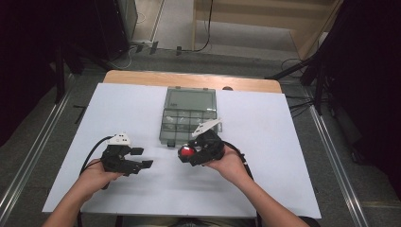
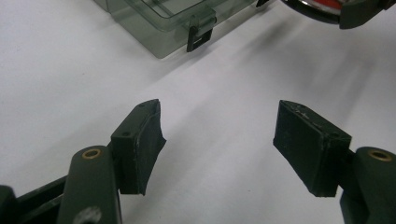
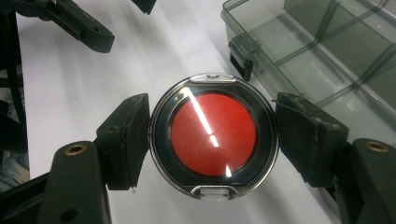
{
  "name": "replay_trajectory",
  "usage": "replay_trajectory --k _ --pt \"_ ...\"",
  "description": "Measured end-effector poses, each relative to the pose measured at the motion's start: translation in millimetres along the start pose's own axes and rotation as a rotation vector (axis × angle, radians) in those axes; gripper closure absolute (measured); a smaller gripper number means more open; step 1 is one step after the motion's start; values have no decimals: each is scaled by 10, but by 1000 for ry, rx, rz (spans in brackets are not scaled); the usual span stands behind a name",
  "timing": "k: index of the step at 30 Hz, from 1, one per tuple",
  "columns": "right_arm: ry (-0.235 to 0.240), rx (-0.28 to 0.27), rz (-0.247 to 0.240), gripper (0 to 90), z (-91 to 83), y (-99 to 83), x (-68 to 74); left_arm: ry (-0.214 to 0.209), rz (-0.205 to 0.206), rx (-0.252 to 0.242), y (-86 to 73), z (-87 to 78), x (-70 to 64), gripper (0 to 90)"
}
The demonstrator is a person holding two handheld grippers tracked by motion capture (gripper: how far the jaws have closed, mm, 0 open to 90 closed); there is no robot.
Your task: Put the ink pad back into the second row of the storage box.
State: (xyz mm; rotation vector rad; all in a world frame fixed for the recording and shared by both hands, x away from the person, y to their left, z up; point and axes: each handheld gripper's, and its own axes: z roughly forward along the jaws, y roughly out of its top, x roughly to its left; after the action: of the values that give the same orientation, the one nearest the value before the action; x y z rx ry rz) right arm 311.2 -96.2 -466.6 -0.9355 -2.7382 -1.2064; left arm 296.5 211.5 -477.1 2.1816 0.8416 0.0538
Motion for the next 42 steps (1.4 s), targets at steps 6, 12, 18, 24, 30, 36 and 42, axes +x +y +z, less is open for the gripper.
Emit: replay_trajectory --k 6,12,18,24,30,36,42 --pt "-7 -11 9 310 -55 -3 -41 0 -3 3 -4 6 -5 318" --pt "-15 -19 18 310 -103 -1 -77 -1 -3 5 -4 8 -4 317" --pt "-27 -34 31 310 -161 0 -129 -2 -3 5 -6 13 -2 317" --pt "-40 -37 43 310 -179 -7 -193 -2 -2 6 -7 14 -3 317" --pt "-50 -45 57 310 -204 -3 -248 -3 3 5 -9 14 -6 318" --pt "-59 -50 74 310 -209 -5 -326 -6 13 6 -16 35 -40 318" --pt "-66 -57 81 310 -207 23 -373 -4 10 5 -37 28 -50 317"
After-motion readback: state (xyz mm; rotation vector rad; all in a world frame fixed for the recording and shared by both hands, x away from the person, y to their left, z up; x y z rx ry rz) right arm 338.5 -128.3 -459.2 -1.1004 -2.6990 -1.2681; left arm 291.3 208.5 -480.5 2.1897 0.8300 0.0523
